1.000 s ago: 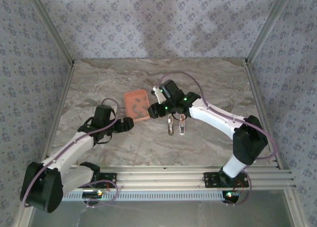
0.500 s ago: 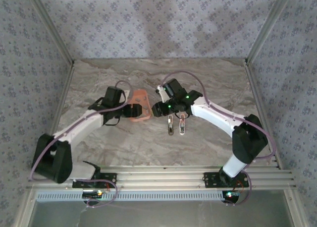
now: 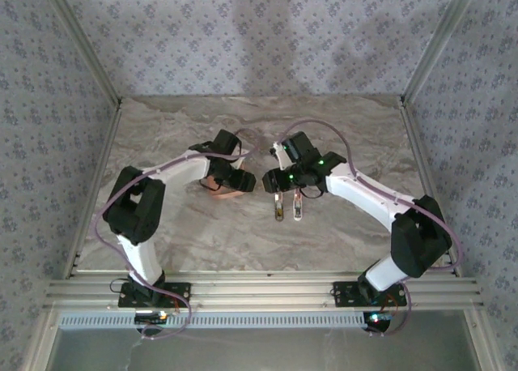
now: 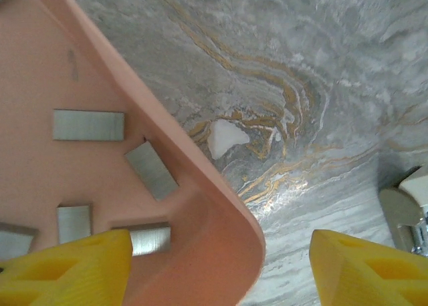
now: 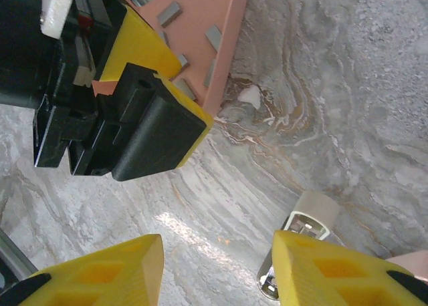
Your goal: Load the staples into the stapler
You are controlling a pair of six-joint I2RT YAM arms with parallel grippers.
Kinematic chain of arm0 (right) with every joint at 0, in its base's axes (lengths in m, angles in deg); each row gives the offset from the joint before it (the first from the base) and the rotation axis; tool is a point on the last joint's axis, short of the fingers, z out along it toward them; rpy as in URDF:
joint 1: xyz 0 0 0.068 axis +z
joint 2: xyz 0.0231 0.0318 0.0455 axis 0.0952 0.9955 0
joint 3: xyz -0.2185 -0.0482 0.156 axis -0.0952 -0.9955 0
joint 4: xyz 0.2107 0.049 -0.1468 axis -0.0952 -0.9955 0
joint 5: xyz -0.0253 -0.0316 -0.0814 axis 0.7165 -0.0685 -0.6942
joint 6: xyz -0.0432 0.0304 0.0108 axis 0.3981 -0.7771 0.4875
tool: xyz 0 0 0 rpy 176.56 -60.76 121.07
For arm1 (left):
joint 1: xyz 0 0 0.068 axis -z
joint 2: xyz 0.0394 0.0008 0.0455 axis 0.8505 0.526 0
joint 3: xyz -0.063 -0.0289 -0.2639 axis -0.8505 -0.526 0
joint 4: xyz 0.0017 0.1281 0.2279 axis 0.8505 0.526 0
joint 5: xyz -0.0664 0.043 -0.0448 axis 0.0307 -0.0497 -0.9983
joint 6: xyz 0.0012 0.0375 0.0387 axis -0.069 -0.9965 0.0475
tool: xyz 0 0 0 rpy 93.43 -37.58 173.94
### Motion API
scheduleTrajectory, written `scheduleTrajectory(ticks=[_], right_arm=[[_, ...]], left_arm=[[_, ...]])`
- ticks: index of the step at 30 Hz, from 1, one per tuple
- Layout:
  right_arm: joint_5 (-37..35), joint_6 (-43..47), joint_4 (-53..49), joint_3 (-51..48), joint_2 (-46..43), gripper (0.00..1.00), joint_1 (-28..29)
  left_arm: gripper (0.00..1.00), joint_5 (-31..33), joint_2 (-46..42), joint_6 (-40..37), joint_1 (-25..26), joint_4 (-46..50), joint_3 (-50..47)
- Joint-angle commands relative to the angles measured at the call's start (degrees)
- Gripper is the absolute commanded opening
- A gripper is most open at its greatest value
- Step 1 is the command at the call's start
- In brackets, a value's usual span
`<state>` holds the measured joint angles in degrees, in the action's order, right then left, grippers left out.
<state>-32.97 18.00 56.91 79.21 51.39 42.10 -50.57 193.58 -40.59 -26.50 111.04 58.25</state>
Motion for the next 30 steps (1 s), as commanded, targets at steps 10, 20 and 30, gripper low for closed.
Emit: scheduleTrajectory(ticks=[10,20,30], right_arm=[[1.8,-0.4,0.2,-1.9,-2.0,0.47,-1.6],[1.4,-0.9,1.5,-3.4,-2.8,0.47,-1.5],[0.9,-1.4,1.3,-3.4,-3.1,0.46,-0.6]], left_arm=[[0.65,-4.4,1.4,-3.7,4.0,8.6,1.5],[0.65,-6.2,-3.9,-0.5,9.9,7.5,-4.1],[0.64,-8.3,-10.8,4.9,14.8,4.6,-10.0]])
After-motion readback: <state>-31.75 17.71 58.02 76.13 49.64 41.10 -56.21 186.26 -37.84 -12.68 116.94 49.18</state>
